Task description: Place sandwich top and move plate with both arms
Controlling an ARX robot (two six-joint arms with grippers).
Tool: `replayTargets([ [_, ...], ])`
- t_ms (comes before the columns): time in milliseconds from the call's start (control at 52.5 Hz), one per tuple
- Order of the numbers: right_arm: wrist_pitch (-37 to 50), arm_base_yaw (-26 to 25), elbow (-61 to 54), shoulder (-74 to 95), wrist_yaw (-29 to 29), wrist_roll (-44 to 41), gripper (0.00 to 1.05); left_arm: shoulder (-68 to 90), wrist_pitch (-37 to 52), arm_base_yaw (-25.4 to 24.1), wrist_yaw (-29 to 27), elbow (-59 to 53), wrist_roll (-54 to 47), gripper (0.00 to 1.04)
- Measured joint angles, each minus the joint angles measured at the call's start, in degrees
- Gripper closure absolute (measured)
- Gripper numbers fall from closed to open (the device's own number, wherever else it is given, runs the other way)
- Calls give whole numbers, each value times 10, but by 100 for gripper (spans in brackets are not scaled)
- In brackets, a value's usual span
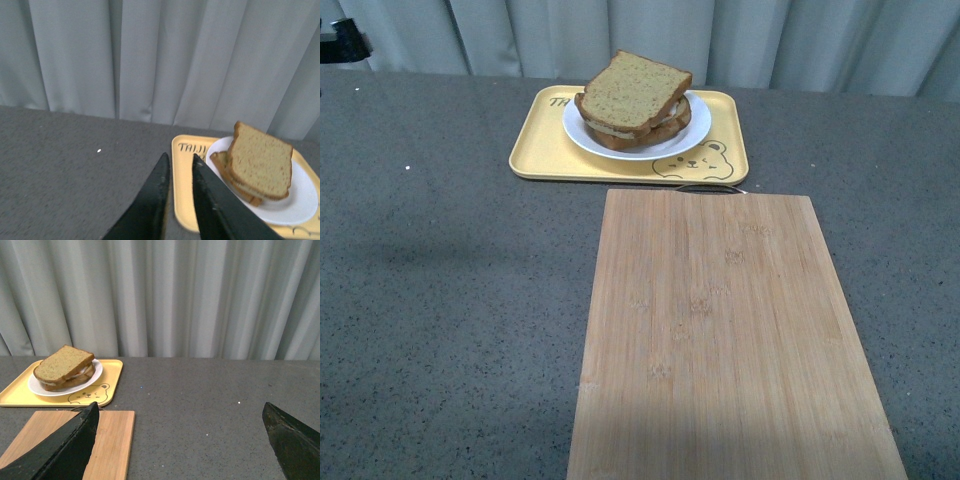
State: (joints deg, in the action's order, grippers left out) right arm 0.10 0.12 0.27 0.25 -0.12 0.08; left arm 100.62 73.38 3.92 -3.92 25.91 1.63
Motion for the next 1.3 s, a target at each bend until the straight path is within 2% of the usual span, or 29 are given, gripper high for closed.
replayTargets([
  [210, 0, 0, 0, 0, 0, 0, 9, -85, -1, -9, 11, -76, -6, 101],
  [305, 0, 0, 0, 0, 0, 0, 9, -139, -16, -33, 37, -116, -9, 101],
  [400, 0, 0, 0, 0, 0, 0, 9, -218, -80, -38, 37, -140, -10, 101],
  [1010, 0, 0, 0, 0, 0, 0, 9, -482, -242, -38, 39, -235, -12, 101],
  [1296, 0, 0, 0, 0, 0, 0, 9, -647, -382, -38, 39, -249, -12, 101],
])
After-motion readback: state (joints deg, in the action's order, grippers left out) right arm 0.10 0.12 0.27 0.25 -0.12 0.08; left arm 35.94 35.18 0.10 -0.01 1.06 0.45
